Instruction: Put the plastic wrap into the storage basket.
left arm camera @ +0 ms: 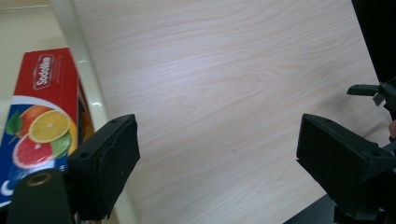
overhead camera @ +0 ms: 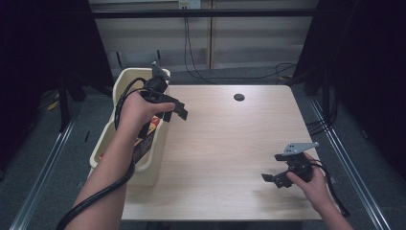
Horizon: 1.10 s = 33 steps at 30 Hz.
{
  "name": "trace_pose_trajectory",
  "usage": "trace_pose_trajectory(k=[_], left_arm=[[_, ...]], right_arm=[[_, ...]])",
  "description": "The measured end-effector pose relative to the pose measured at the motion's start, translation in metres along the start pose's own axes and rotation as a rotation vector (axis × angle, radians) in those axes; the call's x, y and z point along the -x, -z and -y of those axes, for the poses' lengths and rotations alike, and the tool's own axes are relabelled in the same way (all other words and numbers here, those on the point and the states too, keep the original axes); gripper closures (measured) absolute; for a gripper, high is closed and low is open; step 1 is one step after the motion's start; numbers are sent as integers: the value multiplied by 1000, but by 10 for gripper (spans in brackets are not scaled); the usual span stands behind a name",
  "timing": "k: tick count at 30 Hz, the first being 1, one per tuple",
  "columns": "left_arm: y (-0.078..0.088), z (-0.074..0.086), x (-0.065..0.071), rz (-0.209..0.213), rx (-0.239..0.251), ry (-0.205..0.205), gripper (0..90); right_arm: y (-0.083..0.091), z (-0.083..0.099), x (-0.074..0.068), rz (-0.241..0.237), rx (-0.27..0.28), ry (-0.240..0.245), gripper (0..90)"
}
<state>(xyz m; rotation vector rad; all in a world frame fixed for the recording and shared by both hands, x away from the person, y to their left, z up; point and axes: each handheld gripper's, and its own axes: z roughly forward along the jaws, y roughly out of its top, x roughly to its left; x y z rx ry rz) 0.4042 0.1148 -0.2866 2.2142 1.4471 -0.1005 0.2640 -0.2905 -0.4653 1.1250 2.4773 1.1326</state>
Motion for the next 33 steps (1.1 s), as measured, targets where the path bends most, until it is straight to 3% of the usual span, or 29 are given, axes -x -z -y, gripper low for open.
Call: trace_pose_trajectory(k=[13,14,19,28,33], left_arm=[[-26,6,20,37,-3,-51,134],[-29,7,21,41,-9,-74,134],[-39,12,28,49,-8,-100,137],[-63,22,31,96,-14,-107,138],[-72,25,31,91,-9,-114,138]], right_arm=[[-1,0,-1,-4,2,4,27],[-1,0,-1,-4,2,5,27],[-1,0,-1,-3,2,4,27],[-1,0,-1,-6,-2,7,27],[-1,0,-1,-1,-5,9,28]])
